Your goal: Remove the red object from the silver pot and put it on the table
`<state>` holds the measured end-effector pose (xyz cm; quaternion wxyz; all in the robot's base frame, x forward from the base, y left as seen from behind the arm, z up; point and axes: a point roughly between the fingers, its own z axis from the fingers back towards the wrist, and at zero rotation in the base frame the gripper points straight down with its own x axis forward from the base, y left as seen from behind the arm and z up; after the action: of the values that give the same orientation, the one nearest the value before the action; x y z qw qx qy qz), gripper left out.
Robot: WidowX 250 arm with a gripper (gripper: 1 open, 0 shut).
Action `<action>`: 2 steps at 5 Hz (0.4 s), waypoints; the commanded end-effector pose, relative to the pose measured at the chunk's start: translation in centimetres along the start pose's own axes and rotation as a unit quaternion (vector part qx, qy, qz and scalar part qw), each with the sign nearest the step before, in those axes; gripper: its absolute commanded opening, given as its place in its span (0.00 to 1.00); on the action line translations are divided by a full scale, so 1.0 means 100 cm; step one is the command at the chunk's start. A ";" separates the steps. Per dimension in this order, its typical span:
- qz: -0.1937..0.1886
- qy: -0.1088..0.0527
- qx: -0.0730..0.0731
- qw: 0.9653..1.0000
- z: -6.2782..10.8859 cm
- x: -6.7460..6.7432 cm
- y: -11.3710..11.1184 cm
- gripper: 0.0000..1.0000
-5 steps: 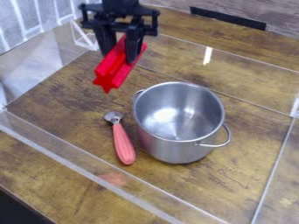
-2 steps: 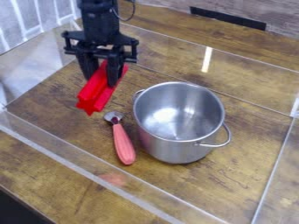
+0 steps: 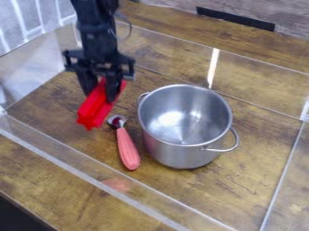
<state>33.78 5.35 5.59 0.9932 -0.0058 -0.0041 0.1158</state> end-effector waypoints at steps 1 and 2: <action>-0.006 -0.025 -0.008 1.000 0.006 0.012 0.010 0.00; -0.019 -0.016 -0.012 1.000 -0.002 0.018 0.013 1.00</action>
<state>34.24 6.21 3.24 0.9954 -0.0200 0.0131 0.0922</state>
